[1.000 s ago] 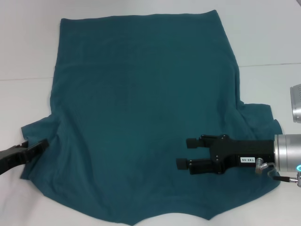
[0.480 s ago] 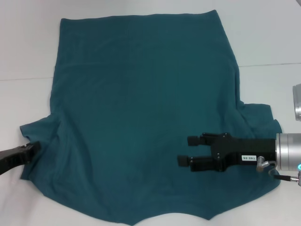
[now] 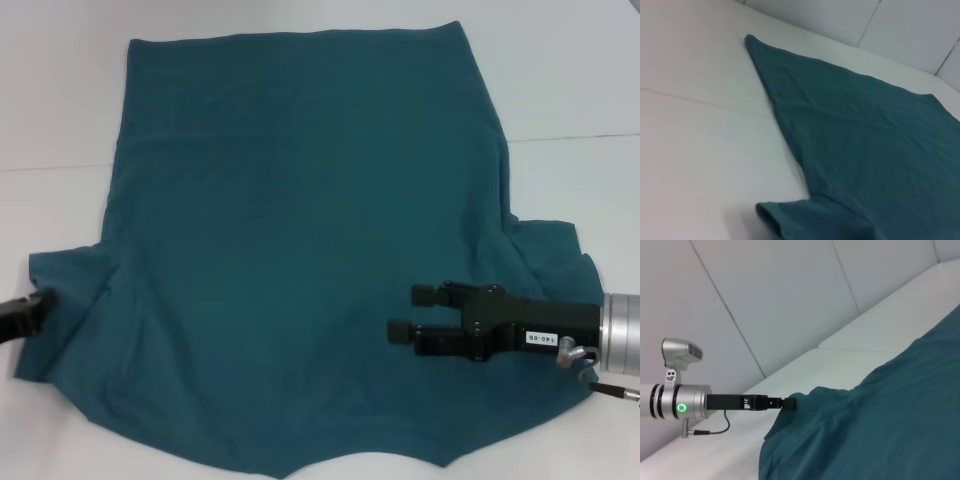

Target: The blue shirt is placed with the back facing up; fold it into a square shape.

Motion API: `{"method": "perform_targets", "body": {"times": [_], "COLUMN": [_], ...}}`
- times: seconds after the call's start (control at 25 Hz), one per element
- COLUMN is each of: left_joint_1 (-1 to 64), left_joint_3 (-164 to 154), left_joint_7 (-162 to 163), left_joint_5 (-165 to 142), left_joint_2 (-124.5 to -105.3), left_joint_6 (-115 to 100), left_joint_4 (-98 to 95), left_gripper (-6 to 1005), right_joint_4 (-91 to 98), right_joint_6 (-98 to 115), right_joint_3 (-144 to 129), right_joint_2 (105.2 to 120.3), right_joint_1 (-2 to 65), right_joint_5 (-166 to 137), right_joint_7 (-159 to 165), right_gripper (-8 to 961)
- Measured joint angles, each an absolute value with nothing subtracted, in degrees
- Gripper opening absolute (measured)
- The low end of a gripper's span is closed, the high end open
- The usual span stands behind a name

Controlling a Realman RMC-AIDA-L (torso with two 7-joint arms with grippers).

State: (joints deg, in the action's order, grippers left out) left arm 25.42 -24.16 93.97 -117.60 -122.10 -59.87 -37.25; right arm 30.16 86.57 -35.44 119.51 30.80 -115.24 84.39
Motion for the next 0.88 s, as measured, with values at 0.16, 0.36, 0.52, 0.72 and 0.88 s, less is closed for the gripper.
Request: {"method": "perform_targets", "body": {"times": [0.16, 0.36, 0.52, 0.72, 0.88], "left_joint_1": [25.5, 26.0, 26.5, 26.6, 26.6], "left_joint_3": [-24.1, -24.2, -25.3, -28.1, -30.0], "left_joint_7": [95.3, 98.2, 102.2, 105.0, 107.1], "left_joint_5": [-118.6, -119.3, -120.3, -120.3, -120.3], "left_joint_2": [-121.39, -120.47, -120.45, -120.75, -121.00], "left_joint_6": [-59.9, -60.6, -63.4, -64.4, -65.1], "left_joint_4": [-39.5, -42.3, -45.2, -47.3, -48.6], "left_gripper": [2, 3, 2, 2, 2], "right_joint_4": [29.3, 27.5, 26.6, 26.6, 26.6], "right_joint_6": [86.6, 86.6, 86.6, 86.6, 86.6], "right_joint_3": [-35.4, -35.4, -35.2, -35.2, -35.2], "right_joint_2": [119.51, 119.52, 119.52, 119.51, 119.52], "right_joint_1": [29.5, 28.8, 28.6, 28.4, 28.3], "right_joint_5": [-113.6, -113.2, -113.1, -113.1, -113.1], "right_joint_7": [84.0, 83.0, 82.0, 81.9, 81.9], "right_gripper": [917, 916, 917, 917, 917]}}
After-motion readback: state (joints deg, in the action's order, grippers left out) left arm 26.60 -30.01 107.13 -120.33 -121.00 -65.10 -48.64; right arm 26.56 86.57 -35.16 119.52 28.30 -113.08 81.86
